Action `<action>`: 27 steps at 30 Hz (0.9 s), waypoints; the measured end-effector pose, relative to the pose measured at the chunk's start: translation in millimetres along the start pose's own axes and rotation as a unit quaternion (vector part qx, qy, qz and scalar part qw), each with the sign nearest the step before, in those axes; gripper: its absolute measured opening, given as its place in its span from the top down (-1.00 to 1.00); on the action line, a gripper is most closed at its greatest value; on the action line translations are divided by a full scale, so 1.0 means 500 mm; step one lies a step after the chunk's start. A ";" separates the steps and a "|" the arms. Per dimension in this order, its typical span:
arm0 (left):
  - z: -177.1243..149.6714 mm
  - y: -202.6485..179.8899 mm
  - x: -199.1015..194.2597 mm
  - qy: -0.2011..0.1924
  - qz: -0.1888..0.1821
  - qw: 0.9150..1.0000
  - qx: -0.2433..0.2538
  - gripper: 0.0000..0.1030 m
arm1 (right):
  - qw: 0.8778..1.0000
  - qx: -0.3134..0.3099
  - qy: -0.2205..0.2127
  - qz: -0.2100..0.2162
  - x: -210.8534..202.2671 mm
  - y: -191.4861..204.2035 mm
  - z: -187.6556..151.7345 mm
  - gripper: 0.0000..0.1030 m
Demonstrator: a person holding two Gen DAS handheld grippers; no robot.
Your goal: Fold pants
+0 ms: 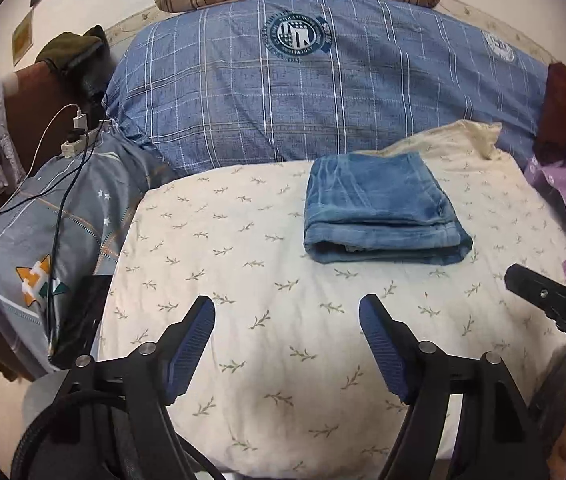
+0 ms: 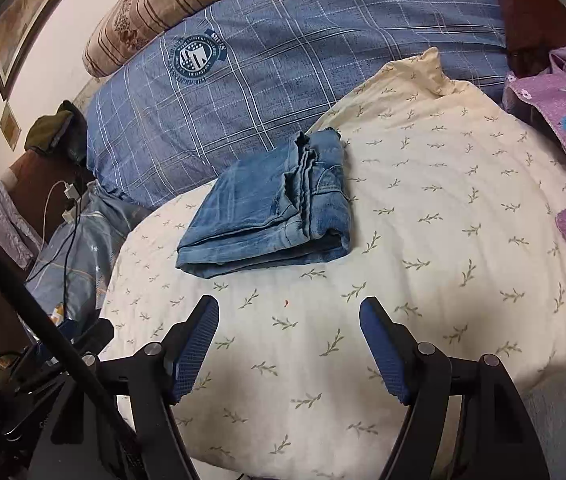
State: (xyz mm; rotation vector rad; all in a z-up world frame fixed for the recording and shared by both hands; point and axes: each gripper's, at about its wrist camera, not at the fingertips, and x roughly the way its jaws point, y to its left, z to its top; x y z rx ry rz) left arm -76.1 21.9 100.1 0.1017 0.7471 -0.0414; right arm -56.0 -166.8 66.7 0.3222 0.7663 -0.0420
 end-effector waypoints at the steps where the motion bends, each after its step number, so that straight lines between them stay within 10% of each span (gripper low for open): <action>1: 0.000 0.001 -0.002 0.001 -0.003 1.000 0.002 -0.46 | 1.000 -0.002 -0.004 -0.004 -0.006 0.001 -0.001 -0.44; 27: 0.002 0.005 0.010 0.007 -0.013 1.000 0.008 -0.47 | 0.999 -0.026 -0.019 -0.010 -0.025 0.030 -0.005 -0.48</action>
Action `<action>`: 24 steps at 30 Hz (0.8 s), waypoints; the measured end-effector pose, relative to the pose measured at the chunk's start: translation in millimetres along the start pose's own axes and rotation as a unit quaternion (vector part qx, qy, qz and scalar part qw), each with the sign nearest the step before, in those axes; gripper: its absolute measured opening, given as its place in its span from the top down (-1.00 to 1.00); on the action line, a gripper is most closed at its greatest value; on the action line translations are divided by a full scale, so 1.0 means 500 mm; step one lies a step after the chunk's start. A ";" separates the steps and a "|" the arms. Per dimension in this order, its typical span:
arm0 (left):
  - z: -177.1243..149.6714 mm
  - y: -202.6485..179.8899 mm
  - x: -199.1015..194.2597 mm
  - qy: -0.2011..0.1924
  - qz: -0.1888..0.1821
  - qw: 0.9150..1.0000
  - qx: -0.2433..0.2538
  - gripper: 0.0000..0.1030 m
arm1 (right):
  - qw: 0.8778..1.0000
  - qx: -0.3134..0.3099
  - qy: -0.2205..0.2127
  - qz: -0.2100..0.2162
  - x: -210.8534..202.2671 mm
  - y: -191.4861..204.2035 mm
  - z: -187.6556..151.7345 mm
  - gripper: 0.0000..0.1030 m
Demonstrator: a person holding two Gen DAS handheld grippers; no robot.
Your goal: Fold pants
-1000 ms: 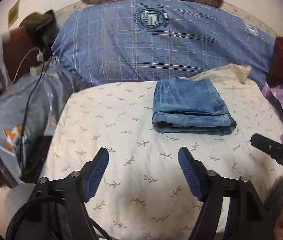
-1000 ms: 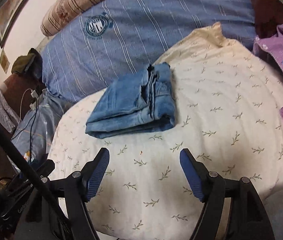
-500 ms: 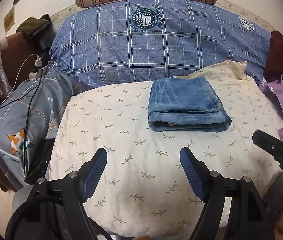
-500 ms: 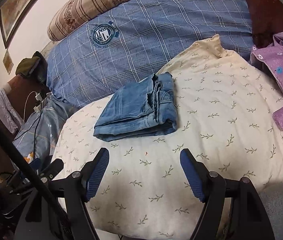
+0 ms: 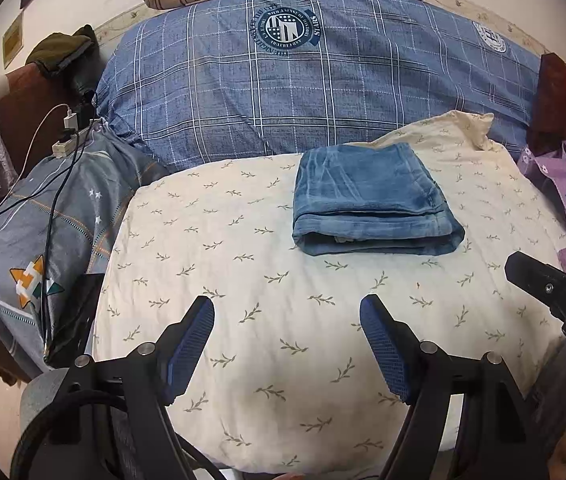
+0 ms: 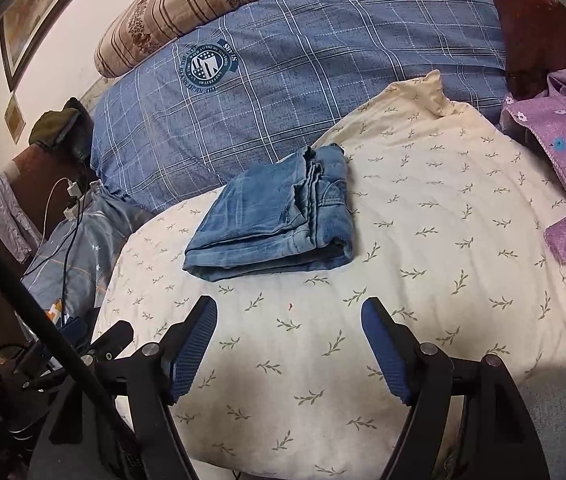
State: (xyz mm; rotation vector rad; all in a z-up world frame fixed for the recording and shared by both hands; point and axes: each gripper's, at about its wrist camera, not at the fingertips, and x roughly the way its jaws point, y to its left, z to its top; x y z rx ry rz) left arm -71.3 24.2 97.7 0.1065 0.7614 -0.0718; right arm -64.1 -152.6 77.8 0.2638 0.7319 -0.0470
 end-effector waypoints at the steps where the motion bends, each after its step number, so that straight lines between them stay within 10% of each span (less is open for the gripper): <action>1: 0.000 0.000 0.001 0.000 0.000 1.000 0.000 -0.47 | 1.000 0.000 0.001 -0.001 0.001 0.001 -0.001 -0.48; 24: -0.007 -0.026 -0.010 -0.002 0.004 1.000 -0.002 -0.47 | 1.000 -0.002 0.004 -0.005 0.002 0.010 -0.009 -0.49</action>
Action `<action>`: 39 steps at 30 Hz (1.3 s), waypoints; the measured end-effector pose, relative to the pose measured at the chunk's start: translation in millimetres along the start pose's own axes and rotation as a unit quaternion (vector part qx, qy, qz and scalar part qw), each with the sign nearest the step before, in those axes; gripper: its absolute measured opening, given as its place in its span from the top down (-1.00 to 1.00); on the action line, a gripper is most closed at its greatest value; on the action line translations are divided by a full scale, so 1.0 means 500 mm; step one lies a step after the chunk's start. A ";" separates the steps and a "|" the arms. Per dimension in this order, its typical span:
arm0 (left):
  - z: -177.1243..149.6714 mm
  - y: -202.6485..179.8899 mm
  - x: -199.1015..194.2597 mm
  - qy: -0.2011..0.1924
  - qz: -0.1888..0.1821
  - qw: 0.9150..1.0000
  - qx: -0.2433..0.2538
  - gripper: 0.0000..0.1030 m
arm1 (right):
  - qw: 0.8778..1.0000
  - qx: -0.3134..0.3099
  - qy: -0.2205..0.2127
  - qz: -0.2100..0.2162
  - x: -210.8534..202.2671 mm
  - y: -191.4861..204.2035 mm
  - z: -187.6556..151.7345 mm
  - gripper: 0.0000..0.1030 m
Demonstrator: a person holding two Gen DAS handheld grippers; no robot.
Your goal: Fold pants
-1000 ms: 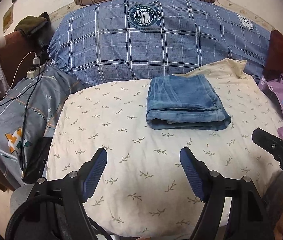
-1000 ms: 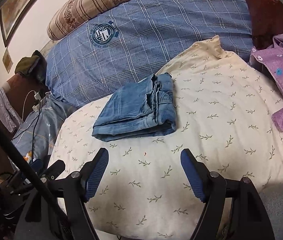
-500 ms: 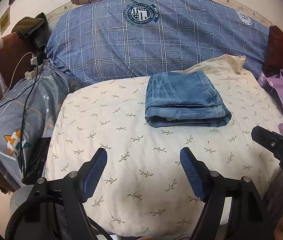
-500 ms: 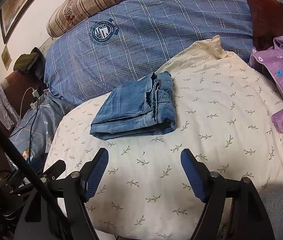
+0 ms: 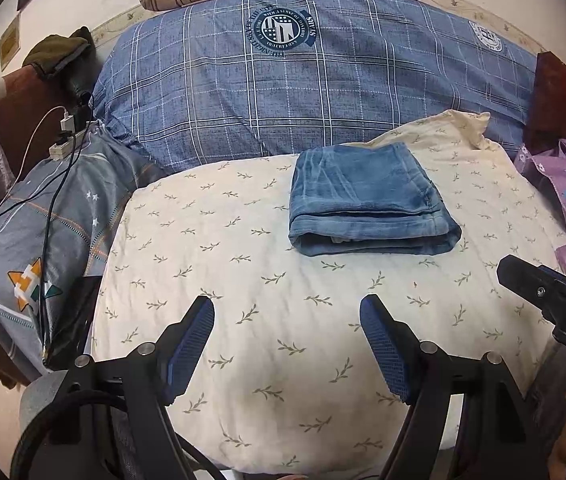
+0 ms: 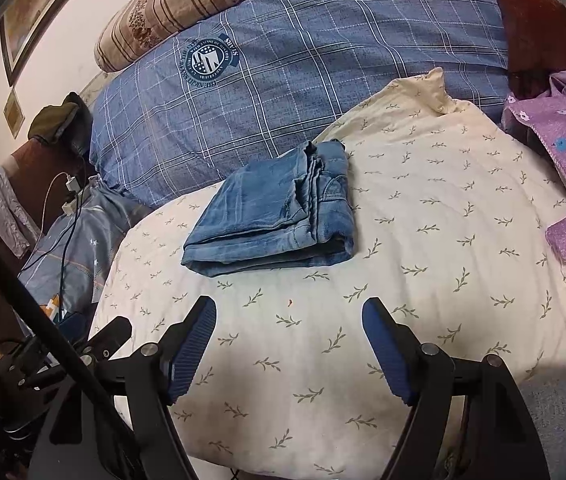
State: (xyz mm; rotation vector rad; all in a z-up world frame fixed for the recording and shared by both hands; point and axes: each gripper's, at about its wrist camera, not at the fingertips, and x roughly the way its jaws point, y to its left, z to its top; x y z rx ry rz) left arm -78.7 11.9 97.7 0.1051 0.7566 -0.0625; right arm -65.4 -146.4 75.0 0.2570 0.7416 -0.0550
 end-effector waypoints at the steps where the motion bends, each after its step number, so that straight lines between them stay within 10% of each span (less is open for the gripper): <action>1: 0.000 0.000 0.000 0.001 0.000 1.000 0.000 -0.47 | 1.000 0.000 0.000 0.000 0.000 0.000 0.000 -0.49; 39: -0.002 -0.008 0.001 0.006 0.000 1.000 -0.004 -0.47 | 1.000 -0.002 0.001 0.000 0.001 -0.001 0.002 -0.49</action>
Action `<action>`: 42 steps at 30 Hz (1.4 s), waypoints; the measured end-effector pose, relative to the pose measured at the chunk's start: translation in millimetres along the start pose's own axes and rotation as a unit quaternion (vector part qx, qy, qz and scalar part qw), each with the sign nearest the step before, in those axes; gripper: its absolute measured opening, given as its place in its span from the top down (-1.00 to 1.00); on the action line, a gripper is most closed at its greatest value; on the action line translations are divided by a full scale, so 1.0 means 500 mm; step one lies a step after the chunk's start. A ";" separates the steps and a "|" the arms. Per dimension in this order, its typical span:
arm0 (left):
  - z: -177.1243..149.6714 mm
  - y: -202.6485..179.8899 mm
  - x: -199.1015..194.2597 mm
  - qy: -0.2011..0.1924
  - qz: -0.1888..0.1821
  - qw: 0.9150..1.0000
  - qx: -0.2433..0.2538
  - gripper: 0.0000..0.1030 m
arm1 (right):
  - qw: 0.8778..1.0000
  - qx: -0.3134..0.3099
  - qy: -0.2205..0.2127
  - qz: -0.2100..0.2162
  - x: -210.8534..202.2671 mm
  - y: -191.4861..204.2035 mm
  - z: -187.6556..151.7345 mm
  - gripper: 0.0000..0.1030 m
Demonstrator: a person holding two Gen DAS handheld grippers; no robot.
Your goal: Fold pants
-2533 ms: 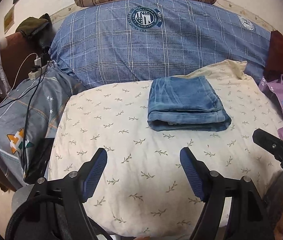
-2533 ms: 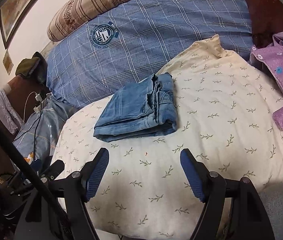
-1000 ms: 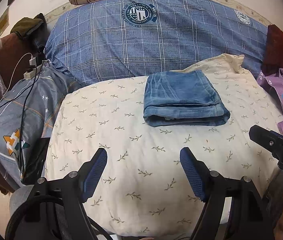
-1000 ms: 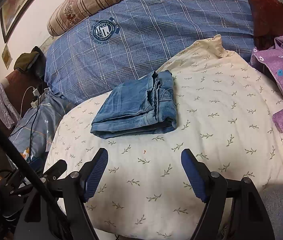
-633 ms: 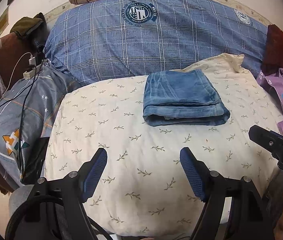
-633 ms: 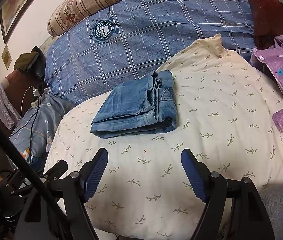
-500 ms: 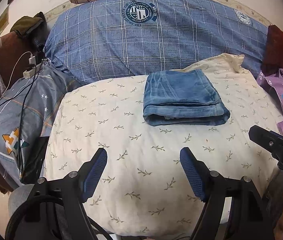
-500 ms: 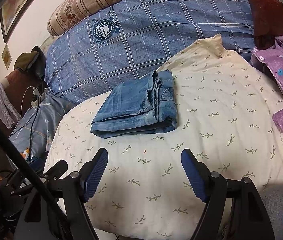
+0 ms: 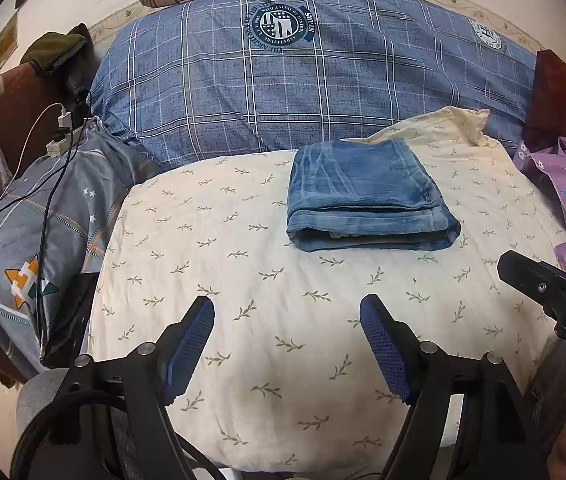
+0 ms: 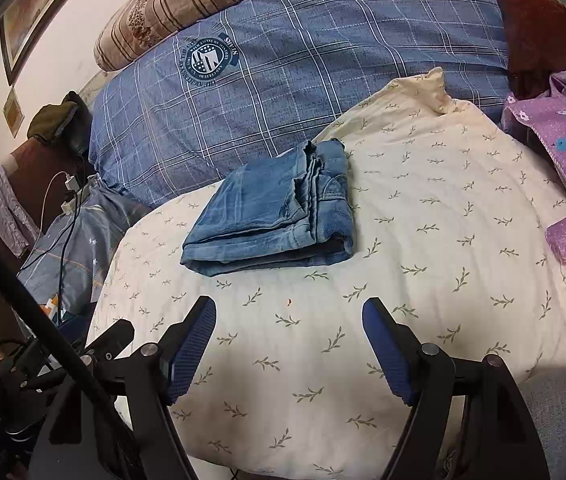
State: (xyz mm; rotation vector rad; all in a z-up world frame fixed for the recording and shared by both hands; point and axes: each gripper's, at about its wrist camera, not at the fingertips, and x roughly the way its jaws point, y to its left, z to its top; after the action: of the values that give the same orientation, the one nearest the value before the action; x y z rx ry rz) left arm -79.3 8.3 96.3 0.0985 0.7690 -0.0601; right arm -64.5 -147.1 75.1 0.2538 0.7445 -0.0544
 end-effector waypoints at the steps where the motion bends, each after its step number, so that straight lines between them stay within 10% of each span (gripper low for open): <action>1: 0.000 0.000 0.000 0.000 0.000 1.000 0.000 -0.47 | 1.000 0.000 0.000 0.000 0.000 0.000 0.000 -0.49; 42: 0.001 -0.010 0.005 0.004 0.001 1.000 0.005 -0.47 | 1.000 0.000 0.001 0.000 0.002 0.001 0.000 -0.49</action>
State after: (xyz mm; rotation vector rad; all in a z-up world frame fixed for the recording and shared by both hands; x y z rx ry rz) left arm -77.7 3.4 94.7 0.1095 0.7764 -0.0630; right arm -63.6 -146.7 74.5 0.2531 0.7469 -0.0537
